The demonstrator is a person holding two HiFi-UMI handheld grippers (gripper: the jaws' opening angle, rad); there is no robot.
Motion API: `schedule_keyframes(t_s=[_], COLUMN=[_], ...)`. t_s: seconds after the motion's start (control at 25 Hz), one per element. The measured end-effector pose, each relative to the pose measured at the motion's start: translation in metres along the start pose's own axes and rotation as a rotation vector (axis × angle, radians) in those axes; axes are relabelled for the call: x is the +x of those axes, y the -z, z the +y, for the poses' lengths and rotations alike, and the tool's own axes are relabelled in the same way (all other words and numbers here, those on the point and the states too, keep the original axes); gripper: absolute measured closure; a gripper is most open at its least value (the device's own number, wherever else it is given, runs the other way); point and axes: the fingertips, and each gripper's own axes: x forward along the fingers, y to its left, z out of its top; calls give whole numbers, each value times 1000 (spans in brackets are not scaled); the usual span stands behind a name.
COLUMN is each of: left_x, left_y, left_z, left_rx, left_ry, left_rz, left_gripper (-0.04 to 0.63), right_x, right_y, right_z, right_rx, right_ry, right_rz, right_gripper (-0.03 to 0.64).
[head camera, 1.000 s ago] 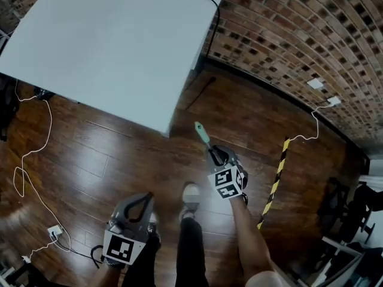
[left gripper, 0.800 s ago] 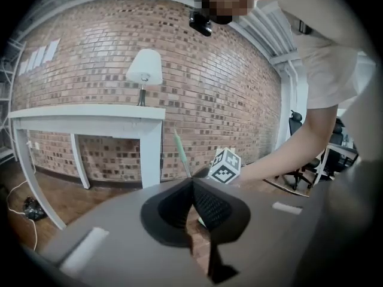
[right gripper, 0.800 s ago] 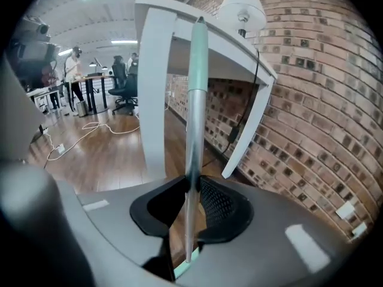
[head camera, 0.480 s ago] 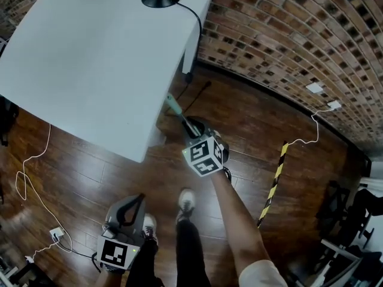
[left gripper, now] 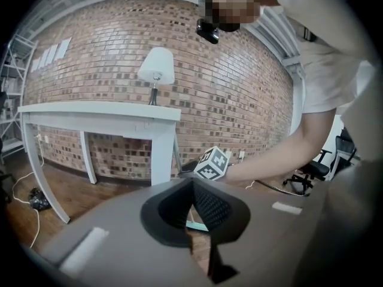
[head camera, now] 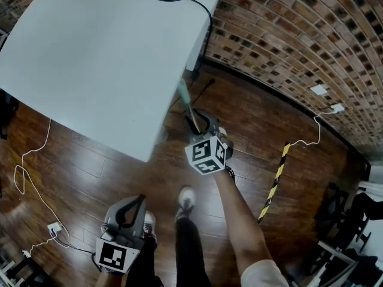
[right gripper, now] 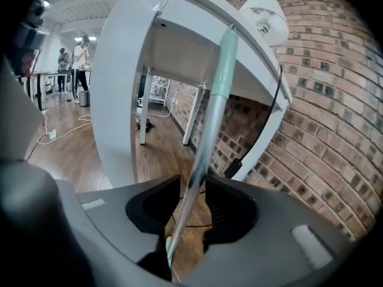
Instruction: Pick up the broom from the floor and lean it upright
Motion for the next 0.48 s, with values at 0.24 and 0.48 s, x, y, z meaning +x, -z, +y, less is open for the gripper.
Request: schedule_keyframes(t_s=[0.24, 0.48], left_x=[0, -2], left_y=[2, 5], left_z=[5, 10], left_rx=[-29, -42], left_ry=[-1, -3], left_rz=[-9, -4], left_gripper=[597, 597], right_x=[3, 0], right_y=[7, 10], right_z=[-6, -12], right_rx=[43, 103], right_ry=[4, 41], right_rz=[13, 17], right_gripper=[456, 463])
